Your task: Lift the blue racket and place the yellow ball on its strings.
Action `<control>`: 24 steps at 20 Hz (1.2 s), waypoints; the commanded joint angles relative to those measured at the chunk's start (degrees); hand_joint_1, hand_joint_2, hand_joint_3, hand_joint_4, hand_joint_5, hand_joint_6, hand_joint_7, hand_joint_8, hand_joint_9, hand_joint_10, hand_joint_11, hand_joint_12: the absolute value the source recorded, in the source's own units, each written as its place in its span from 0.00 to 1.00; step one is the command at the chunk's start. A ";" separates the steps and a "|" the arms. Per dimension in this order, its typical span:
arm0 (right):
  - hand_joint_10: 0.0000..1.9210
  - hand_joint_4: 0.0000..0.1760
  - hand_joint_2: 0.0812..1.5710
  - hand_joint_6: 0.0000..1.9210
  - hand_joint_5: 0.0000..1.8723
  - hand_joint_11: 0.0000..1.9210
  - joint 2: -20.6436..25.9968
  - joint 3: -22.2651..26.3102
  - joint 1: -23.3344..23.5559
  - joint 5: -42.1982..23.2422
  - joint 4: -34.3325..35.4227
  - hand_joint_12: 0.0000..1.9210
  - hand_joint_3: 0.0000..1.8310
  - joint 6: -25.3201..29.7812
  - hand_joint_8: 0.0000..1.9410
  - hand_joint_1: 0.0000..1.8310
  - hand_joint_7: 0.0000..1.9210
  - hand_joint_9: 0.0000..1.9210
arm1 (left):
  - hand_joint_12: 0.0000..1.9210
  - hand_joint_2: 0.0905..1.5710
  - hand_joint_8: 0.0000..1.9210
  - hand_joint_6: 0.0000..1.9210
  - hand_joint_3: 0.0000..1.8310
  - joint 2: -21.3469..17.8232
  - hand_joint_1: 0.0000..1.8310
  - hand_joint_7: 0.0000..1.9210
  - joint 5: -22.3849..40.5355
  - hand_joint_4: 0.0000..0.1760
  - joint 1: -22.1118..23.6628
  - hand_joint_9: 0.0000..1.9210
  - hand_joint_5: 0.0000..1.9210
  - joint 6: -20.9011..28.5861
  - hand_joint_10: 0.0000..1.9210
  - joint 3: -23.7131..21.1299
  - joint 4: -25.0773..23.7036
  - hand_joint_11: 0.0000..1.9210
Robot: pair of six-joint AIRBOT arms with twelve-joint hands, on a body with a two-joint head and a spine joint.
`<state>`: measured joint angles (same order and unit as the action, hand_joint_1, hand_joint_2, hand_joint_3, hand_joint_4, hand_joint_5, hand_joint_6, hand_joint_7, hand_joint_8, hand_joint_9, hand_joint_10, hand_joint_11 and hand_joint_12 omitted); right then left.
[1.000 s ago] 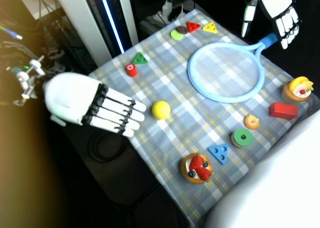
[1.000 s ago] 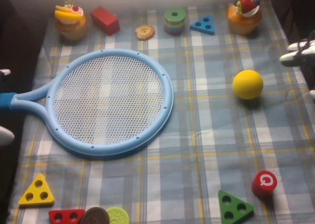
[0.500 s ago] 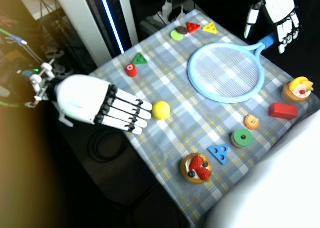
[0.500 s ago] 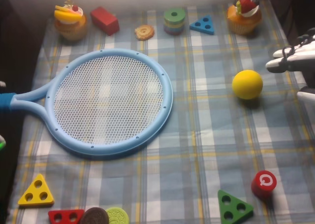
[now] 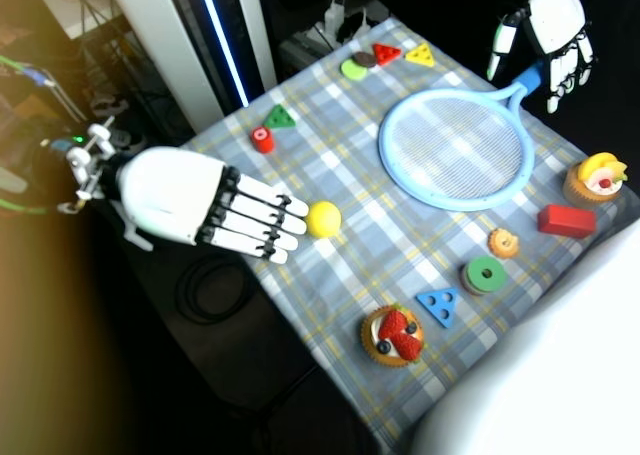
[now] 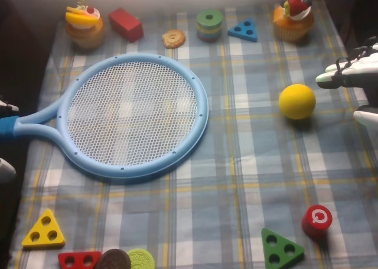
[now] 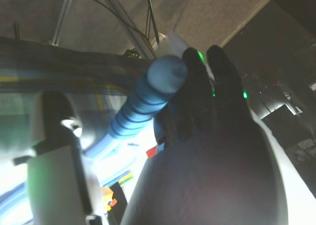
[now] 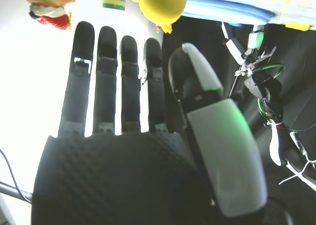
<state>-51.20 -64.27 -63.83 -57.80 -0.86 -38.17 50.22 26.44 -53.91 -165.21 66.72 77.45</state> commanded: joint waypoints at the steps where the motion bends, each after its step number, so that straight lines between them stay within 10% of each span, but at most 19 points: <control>1: 0.00 0.02 0.90 0.00 0.28 0.18 0.07 -0.25 0.37 -6.58 1.22 0.37 0.00 0.47 0.00 0.39 0.28 0.30 | 0.30 0.51 0.00 0.00 0.00 0.43 0.50 0.25 4.06 1.00 0.65 0.21 0.18 -0.23 0.00 0.47 -1.45 0.01; 7: 0.00 0.00 0.90 0.00 0.27 0.13 0.06 -0.24 0.34 -6.59 1.21 0.43 0.00 0.71 0.00 0.40 0.28 0.29 | 0.36 0.53 0.01 0.00 0.00 2.06 0.54 0.36 3.51 0.96 1.32 0.32 0.26 -0.22 0.01 1.38 -1.33 0.07; 9: 0.01 0.00 0.90 0.00 0.28 0.14 0.07 -0.18 0.14 -6.59 1.21 0.43 0.00 0.85 0.00 0.41 0.29 0.30 | 0.44 0.58 0.04 0.01 0.00 1.99 0.60 0.51 3.58 0.27 1.31 0.47 0.42 -0.22 0.06 1.53 -0.78 0.12; 10: 0.01 0.00 0.90 0.00 0.28 0.15 0.07 -0.16 0.06 -6.59 1.22 0.43 0.00 0.93 0.00 0.41 0.29 0.31 | 0.65 0.63 0.12 0.30 0.00 1.98 0.63 0.59 3.73 0.00 1.30 0.53 0.55 -0.22 0.19 1.56 -0.57 0.20; 12: 0.00 0.04 0.90 0.00 0.27 0.15 0.08 -0.15 -0.13 -6.59 1.25 0.44 0.00 1.22 0.00 0.39 0.29 0.31 | 0.91 0.68 0.78 0.76 0.00 1.91 0.57 0.43 4.03 0.00 1.30 0.43 0.39 -0.22 0.81 1.57 -0.28 0.35; 13: 0.00 0.05 0.91 0.00 0.27 0.14 0.08 -0.14 -0.19 -6.60 1.28 0.44 0.00 1.27 0.00 0.38 0.29 0.31 | 0.98 0.73 0.96 0.95 0.01 1.88 0.57 0.43 4.06 0.00 1.31 0.45 0.39 -0.22 0.96 1.54 -0.27 0.42; 15: 0.00 0.01 0.90 0.00 0.27 0.16 0.08 -0.10 -0.23 -6.61 1.39 0.44 0.00 1.27 0.00 0.39 0.30 0.32 | 1.00 0.85 1.00 1.00 0.01 1.85 0.58 0.43 4.33 0.89 1.29 0.46 0.42 -0.22 1.00 1.32 -0.18 0.45; 16: 0.00 0.00 0.90 0.00 0.27 0.17 0.08 -0.06 -0.23 -6.63 1.52 0.42 0.00 1.27 0.00 0.40 0.30 0.32 | 1.00 0.84 1.00 1.00 0.00 1.61 0.61 0.56 4.86 1.00 1.29 0.61 0.47 0.37 1.00 0.84 -0.67 0.65; 19: 0.00 0.00 0.90 0.00 0.27 0.15 0.09 0.16 -0.69 -7.06 2.05 0.40 0.00 1.31 0.00 0.41 0.30 0.31 | 1.00 0.84 1.00 1.00 0.00 -0.37 0.63 0.71 6.88 1.00 0.40 0.80 0.53 10.11 1.00 -1.91 -6.58 0.83; 24: 0.01 0.00 0.89 0.00 0.28 0.17 0.94 0.79 -0.93 -9.58 2.81 0.41 0.00 1.79 0.00 0.42 0.31 0.33 | 1.00 0.76 1.00 1.00 0.00 -6.49 0.89 0.57 15.55 1.00 -3.34 0.77 0.42 27.86 1.00 -10.85 -20.02 0.82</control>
<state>-50.39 -63.40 -65.19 -59.90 0.47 -36.84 43.18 36.21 -57.82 -137.14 54.28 58.26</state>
